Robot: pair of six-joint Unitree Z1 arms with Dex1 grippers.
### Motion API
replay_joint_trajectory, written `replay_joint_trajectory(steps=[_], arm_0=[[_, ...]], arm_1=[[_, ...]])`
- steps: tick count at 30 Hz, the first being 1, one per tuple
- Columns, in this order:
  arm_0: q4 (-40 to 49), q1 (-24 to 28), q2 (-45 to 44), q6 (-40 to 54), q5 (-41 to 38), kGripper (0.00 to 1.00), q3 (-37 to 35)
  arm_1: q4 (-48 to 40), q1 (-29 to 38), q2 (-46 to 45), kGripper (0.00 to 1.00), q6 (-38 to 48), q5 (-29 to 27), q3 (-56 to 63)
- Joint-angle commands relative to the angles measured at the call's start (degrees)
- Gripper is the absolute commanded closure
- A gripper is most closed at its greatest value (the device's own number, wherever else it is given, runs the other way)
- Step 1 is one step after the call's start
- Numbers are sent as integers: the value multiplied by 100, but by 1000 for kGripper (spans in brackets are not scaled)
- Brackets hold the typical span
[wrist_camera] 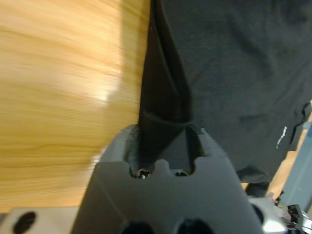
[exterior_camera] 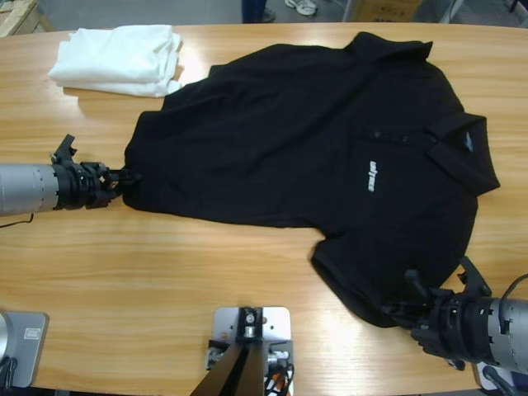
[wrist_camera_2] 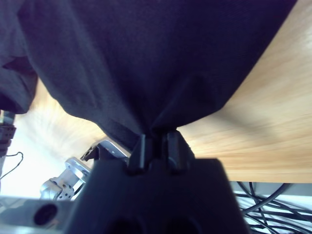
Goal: Fold clothes
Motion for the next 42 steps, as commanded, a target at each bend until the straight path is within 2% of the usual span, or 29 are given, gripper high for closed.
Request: replay_joint_trajectory(steps=[1, 6, 11, 13, 17, 21, 28, 32, 36, 39, 41, 42], arm_0=[[112, -118, -80, 112, 73, 1000, -38], [298, -118, -86, 116, 168, 1000, 41], [1515, -118, -594, -86, 442, 1000, -47], [1917, -118, -820, -181, 461, 1000, -40], [2360, -192, -1235, -236, 458, 1000, -23], [2728, -480, -1532, -461, 447, 1000, -96], [3795, -893, -2344, -890, 398, 1000, -214], [4522, -932, -2872, -1053, 366, 1000, -344], [5287, -1355, -3236, -1382, 352, 1000, -680], [5681, -1461, -3381, -1487, 354, 1000, -894], [5767, -1463, -3388, -1501, 370, 1000, -1007], [5747, -1463, -3299, -1501, 403, 1000, -1072]], arm_1=[[-107, 34, 166, 1000, -76, 99, 153], [-147, 34, 210, 1000, -83, 102, 157], [-3, 34, -8, 1000, -136, 49, 58], [524, 34, -326, 1000, -209, -2, -139], [2613, 35, -1017, 1000, -596, -146, -1216], [3544, 34, -1214, 1000, -702, -184, -1812], [4413, 42, -1392, 1000, -939, -111, -2617], [4854, 194, -1569, 1000, -944, -67, -3067], [5234, 354, -1627, 1000, -939, -60, -3531], [5278, 368, -1634, 1000, -990, -63, -3647], [5357, 368, -1631, 1000, -1148, -239, -3749], [5358, 368, -1648, 1000, -1340, -524, -3807]])
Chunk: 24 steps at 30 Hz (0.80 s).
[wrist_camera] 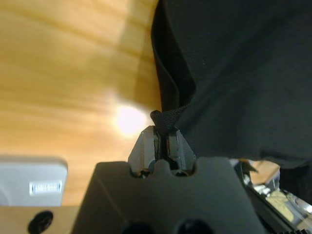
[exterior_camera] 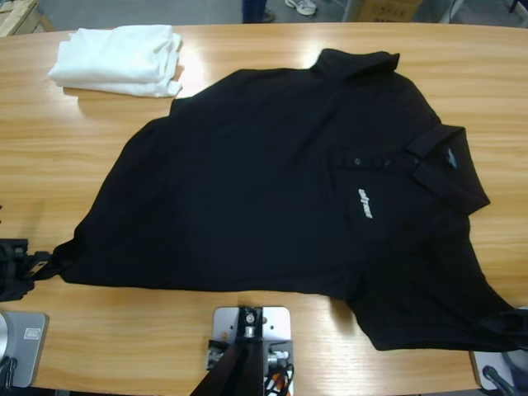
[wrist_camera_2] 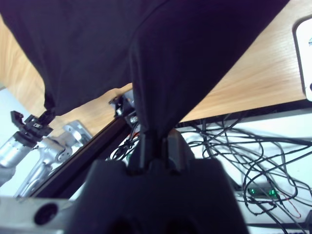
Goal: Fold clothes
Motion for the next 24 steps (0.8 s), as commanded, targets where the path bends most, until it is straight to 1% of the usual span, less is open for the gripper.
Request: replay_joint_trajectory(steps=[1, 3, 5, 6, 7, 8, 11, 13, 15, 18, 24], arm_0=[[510, -171, -50, -179, 86, 1000, -441], [261, -148, 456, -174, 232, 1000, -636], [-66, -85, 846, -151, 329, 1000, -787], [-165, -7, 1010, -118, 391, 1000, -894], [-258, 114, 1154, -60, 480, 1000, -998], [-356, 290, 1282, 53, 496, 1000, -1096], [-516, 842, 1715, 436, 487, 1000, -1485], [-523, 1007, 1936, 545, 478, 1000, -1675], [-555, 1067, 2202, 559, 477, 1000, -1738], [-623, 1116, 2574, 526, 461, 1000, -1810], [-797, 1464, 2933, 564, 431, 1000, -1993]], arm_1=[[193, 88, -173, 1000, -755, -737, -344], [-6, 88, -152, 1000, -1356, -1120, -407], [-144, 56, -203, 1000, -1711, -1340, -355], [-155, -146, -213, 1000, -1820, -1398, -293], [-318, -582, -194, 1000, -2043, -1255, -179], [-533, -884, -120, 1000, -2228, -1111, -86], [-1241, -1837, 450, 1000, -3034, -528, 22], [-1607, -2530, 852, 1000, -3597, -199, -8], [-1795, -3245, 1267, 1000, -4200, 88, -110], [-1978, -4006, 1803, 1000, -4864, 318, -281], [-2060, -5049, 2821, 1000, -5877, 439, -878]])
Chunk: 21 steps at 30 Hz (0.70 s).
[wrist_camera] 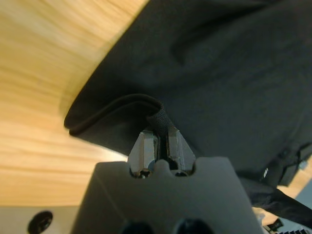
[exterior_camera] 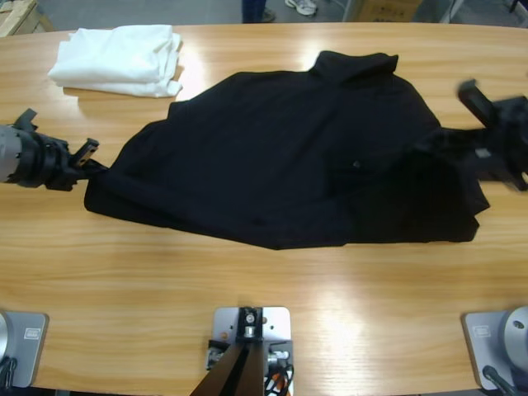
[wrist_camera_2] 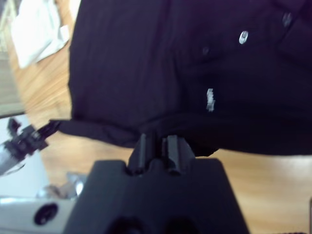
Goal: Fold clothes
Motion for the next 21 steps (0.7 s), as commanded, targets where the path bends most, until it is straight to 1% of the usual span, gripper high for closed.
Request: replay_joint_trajectory(steps=[1, 4, 7, 13, 21], arm_0=[[-228, 437, 677, 94, -4, 1000, -252], [-244, 490, 840, 136, -16, 1000, -406], [-278, 470, 1034, 207, -195, 1000, -522], [-278, 419, 1157, 210, -234, 1000, -520], [-276, 446, 1238, 270, -159, 1000, -364]], arm_1=[[-164, -1274, 1411, 1000, -1170, 281, -591], [-160, -1595, 1692, 1000, -1506, 355, -737], [-375, -1701, 1859, 1000, -1863, 341, -807], [-422, -1731, 2158, 1000, -2046, 331, -835], [-412, -1801, 2231, 1000, -2121, 339, -823]])
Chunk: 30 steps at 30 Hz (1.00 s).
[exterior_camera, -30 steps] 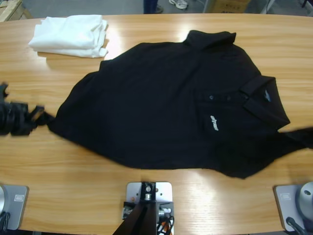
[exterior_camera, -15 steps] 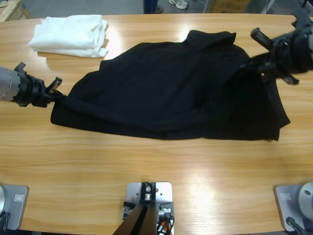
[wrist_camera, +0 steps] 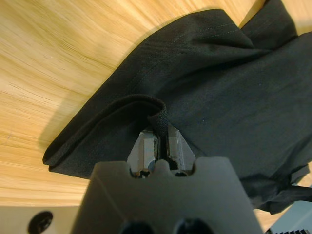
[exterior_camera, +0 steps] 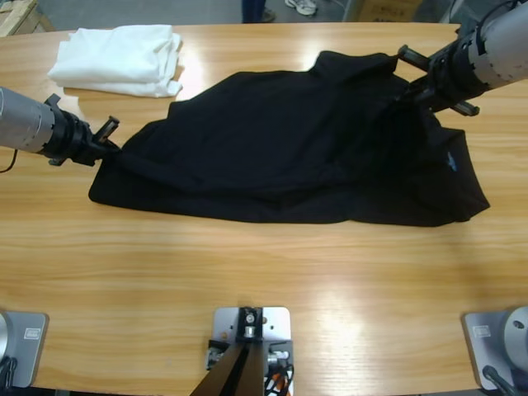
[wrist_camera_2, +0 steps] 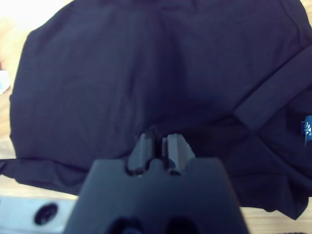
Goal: Fold clothes
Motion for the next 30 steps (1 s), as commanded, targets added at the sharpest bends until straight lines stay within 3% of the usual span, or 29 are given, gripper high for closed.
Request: replay_joint_trajectory(steps=[1, 2, 4, 8, 10, 12, 17, 21, 24, 30], arm_0=[[-50, 7, 368, 162, 46, 1000, 183], [-57, 7, 449, 225, 116, 1000, 159], [-62, 11, 551, 373, 322, 376, 111], [-64, 178, 551, 677, 517, 466, 139], [-124, 183, 546, 744, 513, 433, 92], [-205, 183, 535, 756, 501, 318, 88], [-340, 229, 254, 1064, 341, 350, 95], [-336, -158, -421, 1484, -155, 469, 424], [-340, -627, -734, 1619, -434, 475, 795], [-558, -801, -581, 1582, -633, 478, 1102]], arm_1=[[-65, -111, 283, 1000, -116, 74, 55], [-65, -111, 283, 1000, -116, 79, 66], [-65, -111, 271, 1000, -116, 92, 125], [-65, -111, 248, 1000, -116, 74, 210], [-74, -111, 269, 1000, -133, 83, 215], [-113, -104, 305, 1000, -133, 88, 215], [-137, -13, 262, 1000, -88, 88, 233], [-125, 63, 51, 1000, 136, 109, 250], [-153, 64, 101, 1000, 136, 104, 229], [-81, -210, 326, 1000, -262, -9, -149]])
